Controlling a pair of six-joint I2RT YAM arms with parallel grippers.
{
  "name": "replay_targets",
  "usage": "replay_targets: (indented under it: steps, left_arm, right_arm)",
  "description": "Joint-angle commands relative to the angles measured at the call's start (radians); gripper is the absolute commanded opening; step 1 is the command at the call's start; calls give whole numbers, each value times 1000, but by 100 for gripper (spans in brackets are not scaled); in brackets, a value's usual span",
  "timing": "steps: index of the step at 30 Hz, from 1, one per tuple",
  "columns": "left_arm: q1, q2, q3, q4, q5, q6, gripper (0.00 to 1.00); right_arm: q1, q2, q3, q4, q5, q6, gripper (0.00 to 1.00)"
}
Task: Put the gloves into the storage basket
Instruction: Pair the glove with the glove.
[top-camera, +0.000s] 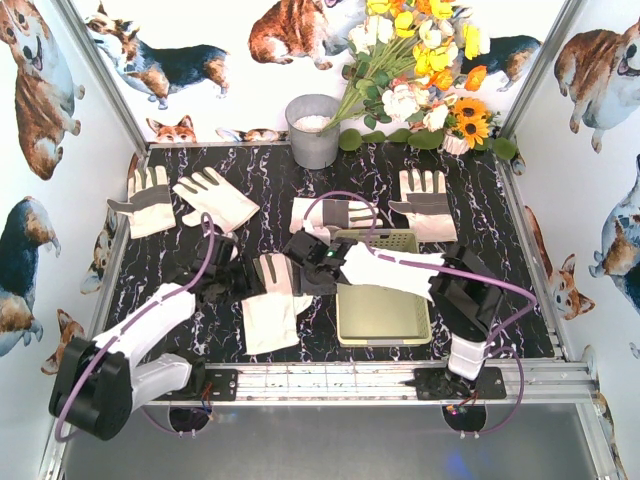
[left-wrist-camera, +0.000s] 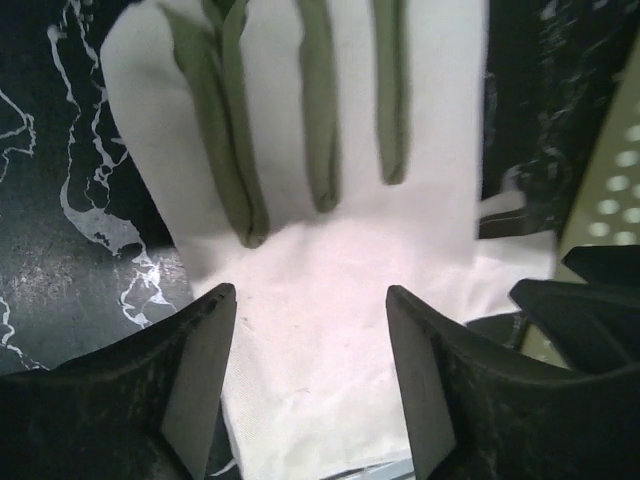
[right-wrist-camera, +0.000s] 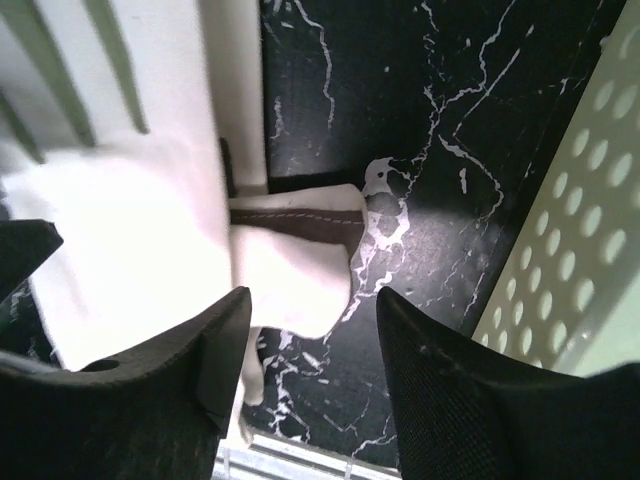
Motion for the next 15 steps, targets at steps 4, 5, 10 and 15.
replay_targets:
  steps: [4,5,10,15]
  left_arm:
    - [11,-94,142,-197,-28,24,68]
    - [14,-102,148,-217,-33,23,70]
    - [52,-106,131,-270,-31,15,74]
    - [128,-84,99,-263,-12,15,74]
  right_arm:
    - [-2,-171,-4,42,-87,-12,68]
    - [-2,-180,-19,57,-111,-7,73]
    - [-2,-170,-26,90,-183,9,89]
    - [-22,-122,-11,93,-207,23,94]
